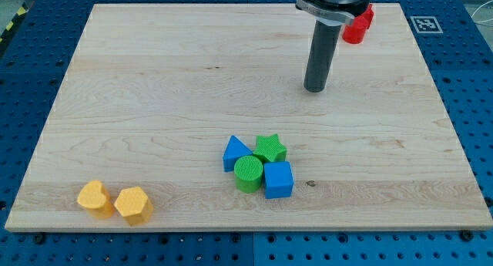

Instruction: Move your arm towards blue cube

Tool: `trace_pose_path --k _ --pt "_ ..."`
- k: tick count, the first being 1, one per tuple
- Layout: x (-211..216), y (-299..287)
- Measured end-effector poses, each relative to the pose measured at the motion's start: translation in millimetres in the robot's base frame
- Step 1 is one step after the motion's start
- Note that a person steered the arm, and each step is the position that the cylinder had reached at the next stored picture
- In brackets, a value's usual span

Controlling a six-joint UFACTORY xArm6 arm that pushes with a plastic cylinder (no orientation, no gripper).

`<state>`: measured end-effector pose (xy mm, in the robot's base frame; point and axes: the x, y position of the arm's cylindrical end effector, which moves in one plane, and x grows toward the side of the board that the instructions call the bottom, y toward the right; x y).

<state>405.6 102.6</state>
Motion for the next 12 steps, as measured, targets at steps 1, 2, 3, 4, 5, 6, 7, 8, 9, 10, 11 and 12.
trace_pose_path --k 1,2,3,4,5,6,7,8,9,10,11,12 --pt "6.7 26.6" --pt "26.0 39.3" --pt "58.3 40.4" --pt "87.3 45.0" --pt "92.7 57.2" --pt "92.7 59.1" --pt "98.6 59.1" --pt "112.2 59.1" --pt "112.4 59.1" --pt "139.5 52.9" --pt "157.0 45.2" --pt "164.5 6.9"
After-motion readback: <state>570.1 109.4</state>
